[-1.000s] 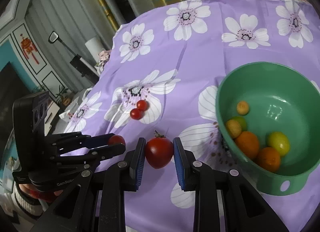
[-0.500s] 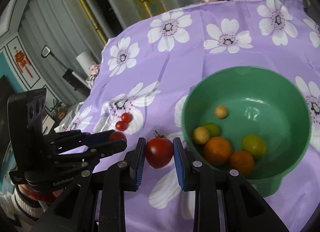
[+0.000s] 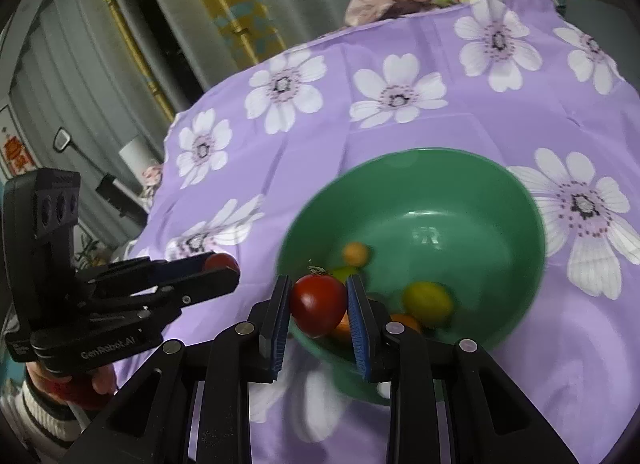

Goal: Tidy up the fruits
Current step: 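Carry both cherry tomatoes in both grippers toward the green bowl, then lower both held tomatoes into the green bowl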

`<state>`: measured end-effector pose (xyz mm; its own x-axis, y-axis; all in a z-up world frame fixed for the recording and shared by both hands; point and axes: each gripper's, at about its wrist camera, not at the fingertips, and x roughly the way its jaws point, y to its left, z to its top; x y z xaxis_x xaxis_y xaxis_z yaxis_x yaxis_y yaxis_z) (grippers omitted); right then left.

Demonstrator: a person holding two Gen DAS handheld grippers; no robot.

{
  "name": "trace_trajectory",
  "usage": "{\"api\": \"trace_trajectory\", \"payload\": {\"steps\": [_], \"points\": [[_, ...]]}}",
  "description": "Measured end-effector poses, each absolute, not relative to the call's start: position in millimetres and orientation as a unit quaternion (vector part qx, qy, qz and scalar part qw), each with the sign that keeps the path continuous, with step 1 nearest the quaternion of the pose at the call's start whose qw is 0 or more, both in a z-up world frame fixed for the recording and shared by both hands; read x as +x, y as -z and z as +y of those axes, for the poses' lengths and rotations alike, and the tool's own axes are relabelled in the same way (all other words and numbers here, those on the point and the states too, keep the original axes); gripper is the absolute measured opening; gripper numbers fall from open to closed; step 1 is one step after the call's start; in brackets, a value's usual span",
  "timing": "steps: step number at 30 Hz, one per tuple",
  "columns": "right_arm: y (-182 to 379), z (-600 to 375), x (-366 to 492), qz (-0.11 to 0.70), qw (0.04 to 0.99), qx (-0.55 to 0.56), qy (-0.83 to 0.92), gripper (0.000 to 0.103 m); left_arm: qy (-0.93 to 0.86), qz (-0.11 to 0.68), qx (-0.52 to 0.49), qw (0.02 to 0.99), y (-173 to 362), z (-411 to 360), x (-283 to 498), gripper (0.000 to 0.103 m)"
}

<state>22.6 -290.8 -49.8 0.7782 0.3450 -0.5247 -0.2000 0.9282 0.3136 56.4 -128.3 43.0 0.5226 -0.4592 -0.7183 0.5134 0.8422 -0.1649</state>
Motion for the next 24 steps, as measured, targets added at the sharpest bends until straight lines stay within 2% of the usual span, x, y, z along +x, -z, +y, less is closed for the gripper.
{"api": "trace_trajectory", "payload": {"steps": [24], "points": [[58, -315, 30, 0.294, 0.943, 0.118, -0.101, 0.029, 0.307, 0.407, 0.082, 0.856, -21, -181, 80, 0.027]]}}
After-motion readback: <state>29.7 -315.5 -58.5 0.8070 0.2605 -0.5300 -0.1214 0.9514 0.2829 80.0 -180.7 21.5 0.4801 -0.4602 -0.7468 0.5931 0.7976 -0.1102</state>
